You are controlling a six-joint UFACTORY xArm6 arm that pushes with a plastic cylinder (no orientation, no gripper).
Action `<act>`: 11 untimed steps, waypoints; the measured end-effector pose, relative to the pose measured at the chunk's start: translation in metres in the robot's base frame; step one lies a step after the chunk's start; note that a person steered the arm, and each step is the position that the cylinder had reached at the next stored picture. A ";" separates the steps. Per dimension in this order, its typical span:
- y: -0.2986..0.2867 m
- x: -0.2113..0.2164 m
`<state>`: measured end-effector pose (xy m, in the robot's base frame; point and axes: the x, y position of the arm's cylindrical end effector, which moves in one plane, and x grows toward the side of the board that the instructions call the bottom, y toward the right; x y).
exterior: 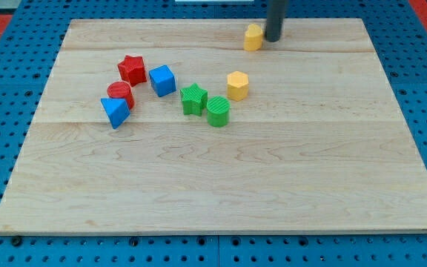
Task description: Push the yellow heart towards the yellow hexagon
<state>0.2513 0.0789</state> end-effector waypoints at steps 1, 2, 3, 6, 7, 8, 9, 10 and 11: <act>0.002 -0.013; 0.004 -0.039; 0.004 -0.042; -0.002 -0.042; -0.027 -0.041; -0.041 -0.014; -0.051 0.023; -0.058 0.017; -0.042 -0.009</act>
